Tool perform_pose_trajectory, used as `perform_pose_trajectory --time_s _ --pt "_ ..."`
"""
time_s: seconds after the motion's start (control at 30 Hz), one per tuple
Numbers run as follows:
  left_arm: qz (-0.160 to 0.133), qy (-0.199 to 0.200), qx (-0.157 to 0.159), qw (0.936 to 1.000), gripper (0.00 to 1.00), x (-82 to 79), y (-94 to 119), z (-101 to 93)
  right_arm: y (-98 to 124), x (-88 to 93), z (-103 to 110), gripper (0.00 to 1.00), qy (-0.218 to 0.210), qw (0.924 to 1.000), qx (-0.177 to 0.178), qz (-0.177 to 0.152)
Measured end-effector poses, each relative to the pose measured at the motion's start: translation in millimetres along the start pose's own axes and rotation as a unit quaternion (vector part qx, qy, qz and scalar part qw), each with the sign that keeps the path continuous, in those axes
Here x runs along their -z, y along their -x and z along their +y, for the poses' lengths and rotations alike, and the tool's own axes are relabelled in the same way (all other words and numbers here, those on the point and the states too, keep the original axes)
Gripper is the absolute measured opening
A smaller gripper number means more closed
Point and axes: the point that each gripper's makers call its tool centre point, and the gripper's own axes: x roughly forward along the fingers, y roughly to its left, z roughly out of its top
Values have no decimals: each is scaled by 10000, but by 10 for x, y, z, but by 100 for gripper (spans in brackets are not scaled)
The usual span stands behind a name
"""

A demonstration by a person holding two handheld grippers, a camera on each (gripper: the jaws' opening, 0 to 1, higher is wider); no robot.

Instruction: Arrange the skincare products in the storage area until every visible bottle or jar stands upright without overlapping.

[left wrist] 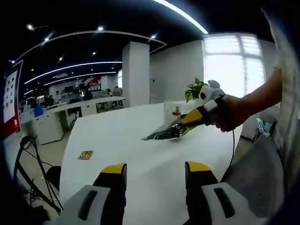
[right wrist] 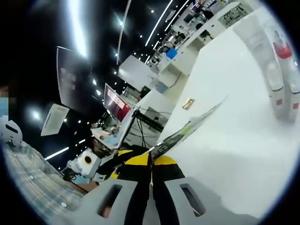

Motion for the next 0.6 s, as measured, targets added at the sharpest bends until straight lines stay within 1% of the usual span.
perform_pose_trajectory --time_s 0.17,0.4,0.57,0.6 --pt "90 -45 33 9999 51 36 -17 -11 -52 -38 -233 0 -94 9996 207 141" --pt "156 73 -29 9998 50 64 -22 28 -164 -123 -522 0 -171 9983 460 317" --pt "125 95 -33 9999 50 53 -24 22 -236 -164 -721 0 -283 9967 650 399" --pt "130 95 -29 9999 50 56 -27 19 -251 -165 -777 0 -285 9960 707 465"
